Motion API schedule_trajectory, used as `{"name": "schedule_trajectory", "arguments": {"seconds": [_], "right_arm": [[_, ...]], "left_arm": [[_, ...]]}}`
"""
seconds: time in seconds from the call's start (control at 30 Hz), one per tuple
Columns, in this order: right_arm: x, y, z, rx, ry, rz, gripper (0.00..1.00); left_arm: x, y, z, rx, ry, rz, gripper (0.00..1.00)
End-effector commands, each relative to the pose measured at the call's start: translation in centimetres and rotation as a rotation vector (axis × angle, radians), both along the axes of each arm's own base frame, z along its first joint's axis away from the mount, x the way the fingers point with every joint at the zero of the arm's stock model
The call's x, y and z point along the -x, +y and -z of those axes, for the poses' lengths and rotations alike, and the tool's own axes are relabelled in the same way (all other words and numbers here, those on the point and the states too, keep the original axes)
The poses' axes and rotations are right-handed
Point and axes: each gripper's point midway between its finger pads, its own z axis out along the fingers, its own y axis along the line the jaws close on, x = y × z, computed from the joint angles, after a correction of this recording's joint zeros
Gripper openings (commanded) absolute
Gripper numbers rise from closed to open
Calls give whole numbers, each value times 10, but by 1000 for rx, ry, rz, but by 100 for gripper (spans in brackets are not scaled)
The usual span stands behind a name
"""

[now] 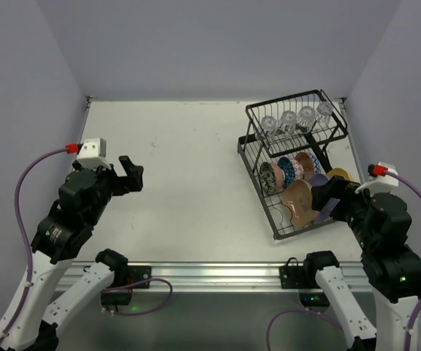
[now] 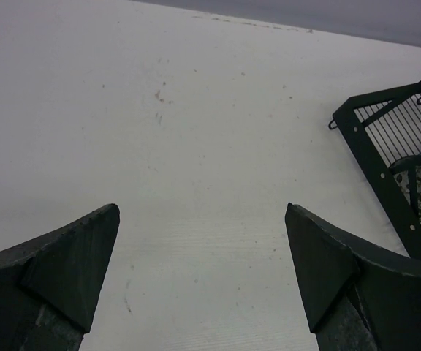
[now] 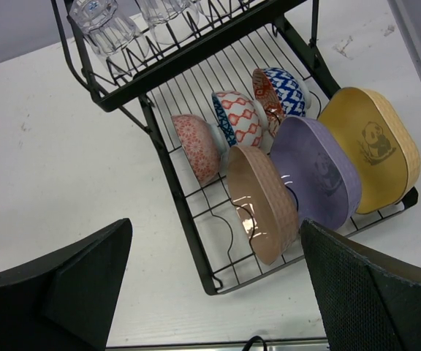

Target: Unload the mixed dishes from the dish rack

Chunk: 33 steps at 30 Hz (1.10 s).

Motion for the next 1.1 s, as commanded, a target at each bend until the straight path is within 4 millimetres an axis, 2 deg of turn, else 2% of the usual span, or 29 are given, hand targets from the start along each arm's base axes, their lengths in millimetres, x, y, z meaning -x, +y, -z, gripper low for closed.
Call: {"name": "schedule_trajectory", "arguments": {"seconds": [0.0,0.07,0.13,0.17,0.23,0.27,0.3,0.33,0.37,0.4,0.43,0.47,0.5,0.53,0.57,0.6,0.63,0.67,0.7,0.73,0.77,0.8,0.83,0.87,0.9,0.93,0.97,1.07], "right_arm": [[-2,5,-10,-19,-41,-20,99],[-2,6,-10,-26,-43,-24,99],[-2,7,-10,-30,-45,-31,99],[-2,8,-12,-35,-53,-34,99],[-1,8,-12,-41,-59,-29,99],[-1,7,-13,-49,-64,-22,99],[0,6,-14,-48,-69,-14,99],[1,5,-15,-49,-75,-6,99],[2,3,-16,-51,-79,4,99],[3,1,-16,-55,-78,20,99],[4,1,-19,-59,-84,21,99],[5,0,-20,-63,-90,24,99],[6,0,-20,-67,-91,27,99],[8,0,-24,-72,-101,28,99],[10,0,-25,-75,-110,30,99],[12,0,-27,-82,-113,32,99],[14,-1,-29,-83,-120,36,99],[16,-2,-31,-90,-128,43,99],[19,-4,-30,-90,-124,50,99],[22,-4,-34,-96,-133,54,99],[26,-5,-33,-106,-135,59,99],[29,-6,-37,-113,-148,63,99],[32,-6,-38,-120,-155,70,99],[35,-9,-38,-128,-157,88,99],[40,-11,-40,-130,-172,93,99],[43,-13,-41,-131,-179,103,99],[46,-16,-39,-125,-174,119,99],[54,-21,-37,-115,-168,138,99]], "left_arm": [[-1,-7,-17,92,-32,-5,100],[-1,-13,-17,146,-14,2,100],[0,-30,-15,209,19,62,100],[1,-47,-14,281,40,120,100],[2,-65,-10,364,67,178,100],[-1,-75,-17,458,56,193,100],[4,-91,-16,517,85,267,100],[3,-100,1,557,133,282,100],[0,-109,-5,620,111,310,100],[6,-122,-2,723,160,325,100],[7,-132,24,758,211,326,100],[-1,-138,14,846,164,290,100],[14,-162,22,849,209,337,100],[16,-173,25,850,208,325,100],[22,-188,18,867,192,337,100],[34,-215,30,823,212,329,100],[37,-232,4,874,168,356,100],[40,-247,2,863,170,370,100],[44,-273,19,818,213,386,100],[44,-286,18,829,222,402,100],[46,-304,3,895,230,447,100],[46,-327,23,871,272,453,100],[47,-340,20,897,272,472,100],[49,-357,7,924,279,493,100],[46,-377,28,883,312,482,100],[45,-389,28,878,317,486,100],[43,-414,32,869,338,497,100],[45,-452,39,856,384,534,100]]}}
